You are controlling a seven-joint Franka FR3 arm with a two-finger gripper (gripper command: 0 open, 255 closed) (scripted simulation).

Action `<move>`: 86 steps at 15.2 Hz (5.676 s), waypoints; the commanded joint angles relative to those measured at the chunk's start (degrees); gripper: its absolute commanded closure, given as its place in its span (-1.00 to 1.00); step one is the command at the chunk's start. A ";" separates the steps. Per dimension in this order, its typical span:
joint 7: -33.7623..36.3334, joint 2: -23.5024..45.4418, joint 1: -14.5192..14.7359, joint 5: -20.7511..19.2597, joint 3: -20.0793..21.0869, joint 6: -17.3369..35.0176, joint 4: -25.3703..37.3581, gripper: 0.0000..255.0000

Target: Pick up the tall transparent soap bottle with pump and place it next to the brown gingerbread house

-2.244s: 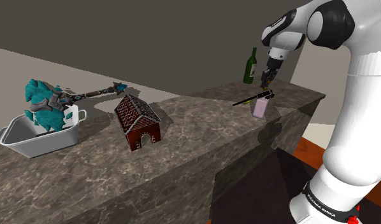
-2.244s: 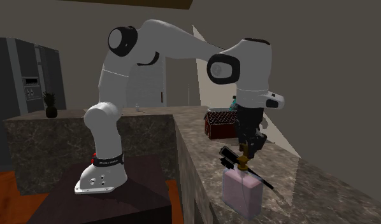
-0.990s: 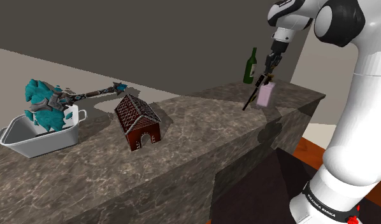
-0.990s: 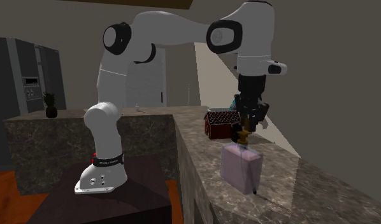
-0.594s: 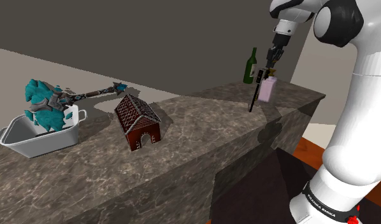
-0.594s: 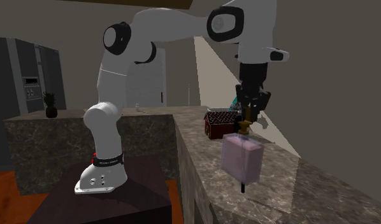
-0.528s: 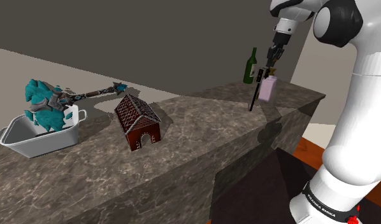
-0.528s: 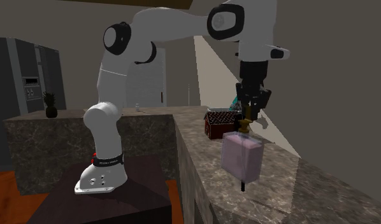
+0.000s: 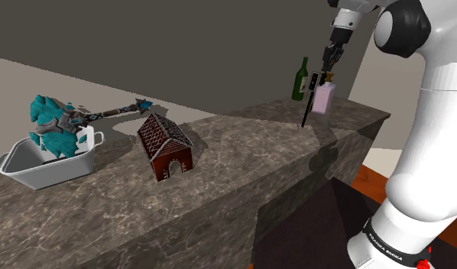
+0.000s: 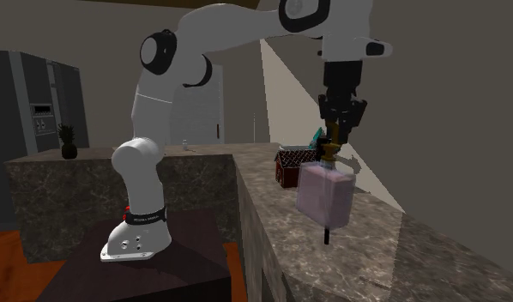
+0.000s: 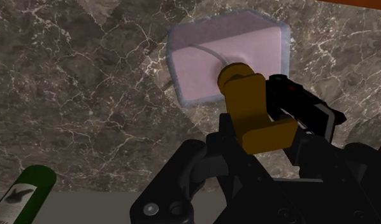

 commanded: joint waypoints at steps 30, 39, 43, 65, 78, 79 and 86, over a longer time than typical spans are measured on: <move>17.00 -5.12 10.30 -2.61 3.34 -11.96 10.93 1.00; 30.23 -9.31 19.64 -5.82 8.64 -9.04 7.06 1.00; 35.68 -9.01 22.80 -6.13 10.97 -8.59 7.91 1.00; 56.07 4.55 33.78 -3.71 18.11 -8.85 24.56 1.00; 55.06 -2.83 37.27 -6.68 18.19 5.36 3.23 1.00; 54.99 -3.14 37.41 -6.79 18.21 6.27 2.02 1.00; 54.48 -4.67 38.10 -7.24 18.36 12.30 -5.48 1.00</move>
